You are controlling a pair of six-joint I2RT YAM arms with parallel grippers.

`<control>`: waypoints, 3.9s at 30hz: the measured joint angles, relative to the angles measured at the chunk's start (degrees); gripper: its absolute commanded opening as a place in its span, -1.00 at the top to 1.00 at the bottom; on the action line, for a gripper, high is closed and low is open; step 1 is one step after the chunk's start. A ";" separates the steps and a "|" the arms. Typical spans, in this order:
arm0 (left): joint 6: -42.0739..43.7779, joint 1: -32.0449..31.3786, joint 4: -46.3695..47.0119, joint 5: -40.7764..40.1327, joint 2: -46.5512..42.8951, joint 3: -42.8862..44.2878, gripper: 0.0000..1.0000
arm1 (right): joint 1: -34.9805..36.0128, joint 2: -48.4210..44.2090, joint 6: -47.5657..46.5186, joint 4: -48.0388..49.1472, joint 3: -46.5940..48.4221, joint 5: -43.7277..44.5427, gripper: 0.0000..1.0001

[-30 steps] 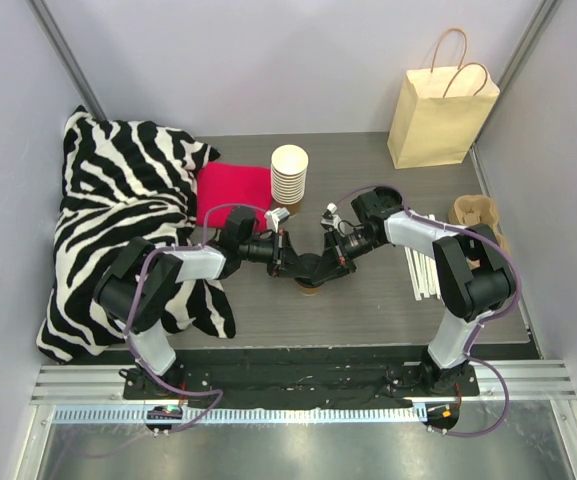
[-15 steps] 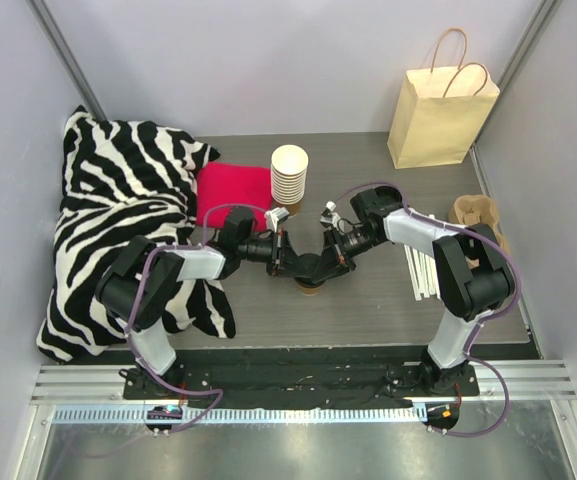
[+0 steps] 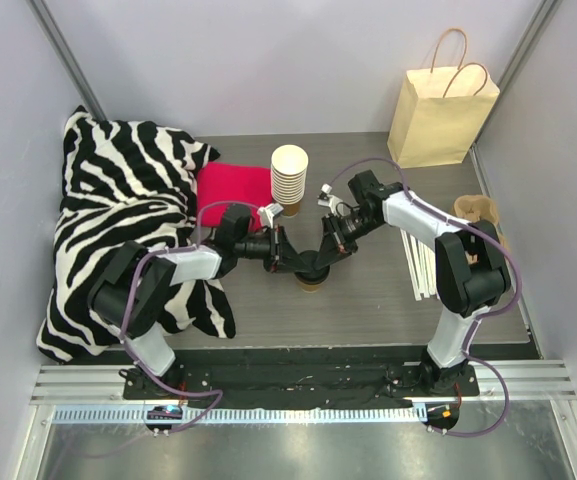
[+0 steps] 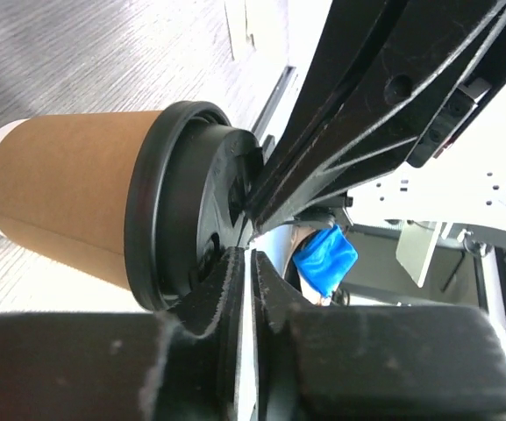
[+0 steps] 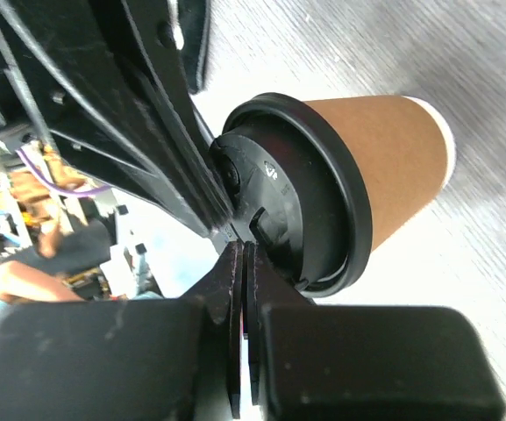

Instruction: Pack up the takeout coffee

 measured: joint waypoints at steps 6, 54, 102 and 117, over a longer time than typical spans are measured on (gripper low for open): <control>1.14 0.31 -4.24 -1.51 -4.39 0.46 0.31 | -0.13 -1.27 -3.15 -3.39 1.70 1.64 0.78; 1.92 5.49 -8.98 -4.28 -13.60 1.38 -0.02 | -1.51 -13.77 3.98 -1.31 -2.93 6.01 -0.52; 6.67 13.33 -14.45 -9.57 -5.99 -1.29 0.01 | -2.51 -2.95 10.27 4.85 5.75 10.29 -0.75; 6.32 13.33 -13.73 -9.53 -5.99 -2.03 0.03 | -2.60 -4.83 16.57 4.00 -4.44 9.14 -0.78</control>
